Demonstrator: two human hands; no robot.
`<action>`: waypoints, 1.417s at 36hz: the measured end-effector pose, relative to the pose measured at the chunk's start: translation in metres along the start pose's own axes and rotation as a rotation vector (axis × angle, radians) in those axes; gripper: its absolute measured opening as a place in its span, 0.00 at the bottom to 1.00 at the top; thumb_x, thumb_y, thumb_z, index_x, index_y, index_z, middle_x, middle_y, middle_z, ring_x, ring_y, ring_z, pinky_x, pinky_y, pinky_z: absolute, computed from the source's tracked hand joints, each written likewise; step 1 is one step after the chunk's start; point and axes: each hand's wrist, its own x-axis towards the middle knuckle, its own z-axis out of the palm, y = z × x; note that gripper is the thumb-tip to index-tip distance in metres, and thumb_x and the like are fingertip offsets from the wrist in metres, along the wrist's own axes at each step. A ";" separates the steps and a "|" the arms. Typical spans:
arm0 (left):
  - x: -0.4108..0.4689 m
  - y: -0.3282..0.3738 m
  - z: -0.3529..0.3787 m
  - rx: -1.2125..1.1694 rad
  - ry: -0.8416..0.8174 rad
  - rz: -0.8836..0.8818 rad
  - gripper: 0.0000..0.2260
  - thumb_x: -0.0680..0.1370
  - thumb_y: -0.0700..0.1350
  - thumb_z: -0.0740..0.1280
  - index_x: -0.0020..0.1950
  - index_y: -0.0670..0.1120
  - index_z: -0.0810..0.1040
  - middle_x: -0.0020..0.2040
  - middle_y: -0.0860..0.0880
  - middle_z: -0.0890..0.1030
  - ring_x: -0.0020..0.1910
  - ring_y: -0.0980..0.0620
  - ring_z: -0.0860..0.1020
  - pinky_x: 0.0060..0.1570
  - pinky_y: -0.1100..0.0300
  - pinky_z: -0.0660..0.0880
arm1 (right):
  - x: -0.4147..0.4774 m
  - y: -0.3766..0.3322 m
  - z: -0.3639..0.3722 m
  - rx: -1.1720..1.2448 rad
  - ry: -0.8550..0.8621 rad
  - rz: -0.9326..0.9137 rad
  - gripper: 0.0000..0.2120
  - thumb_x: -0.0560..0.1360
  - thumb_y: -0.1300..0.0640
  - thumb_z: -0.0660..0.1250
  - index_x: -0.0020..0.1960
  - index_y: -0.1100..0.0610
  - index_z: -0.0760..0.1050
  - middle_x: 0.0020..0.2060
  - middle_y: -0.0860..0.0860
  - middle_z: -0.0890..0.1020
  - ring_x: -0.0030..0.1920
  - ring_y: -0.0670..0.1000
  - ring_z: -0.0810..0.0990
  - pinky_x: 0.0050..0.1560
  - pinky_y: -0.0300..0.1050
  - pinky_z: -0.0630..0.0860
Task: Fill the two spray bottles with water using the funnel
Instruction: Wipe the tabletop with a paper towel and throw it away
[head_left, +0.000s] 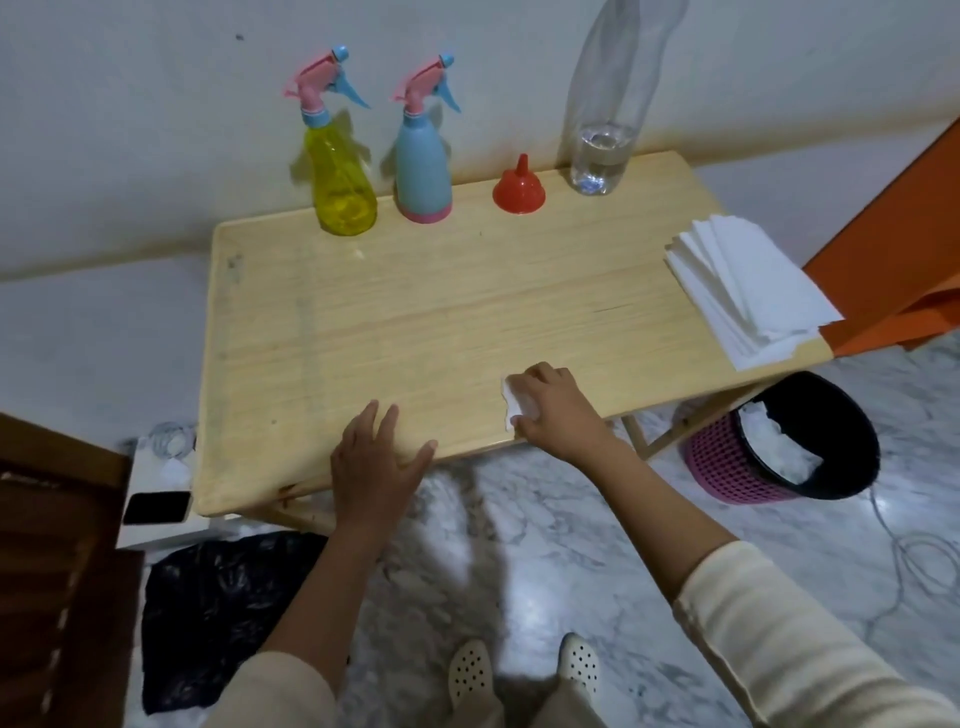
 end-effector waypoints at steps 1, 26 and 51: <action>0.000 0.002 0.001 0.003 0.000 -0.004 0.29 0.74 0.59 0.68 0.69 0.43 0.72 0.71 0.41 0.69 0.69 0.40 0.67 0.63 0.45 0.67 | -0.003 -0.001 0.001 0.009 0.023 0.007 0.18 0.74 0.56 0.66 0.63 0.59 0.71 0.59 0.57 0.71 0.58 0.59 0.67 0.55 0.50 0.66; -0.042 0.337 0.082 -0.144 -0.619 0.525 0.10 0.78 0.45 0.63 0.56 0.42 0.78 0.55 0.45 0.79 0.53 0.49 0.77 0.50 0.59 0.70 | -0.189 0.230 -0.114 0.348 0.270 0.576 0.05 0.72 0.62 0.64 0.47 0.61 0.75 0.42 0.57 0.77 0.40 0.53 0.73 0.37 0.46 0.67; 0.105 0.679 0.205 -0.039 -0.794 0.678 0.03 0.75 0.38 0.63 0.41 0.42 0.70 0.39 0.44 0.71 0.39 0.49 0.69 0.34 0.61 0.63 | -0.146 0.531 -0.268 0.447 0.428 0.903 0.07 0.68 0.66 0.64 0.44 0.56 0.75 0.41 0.54 0.77 0.41 0.56 0.78 0.39 0.48 0.75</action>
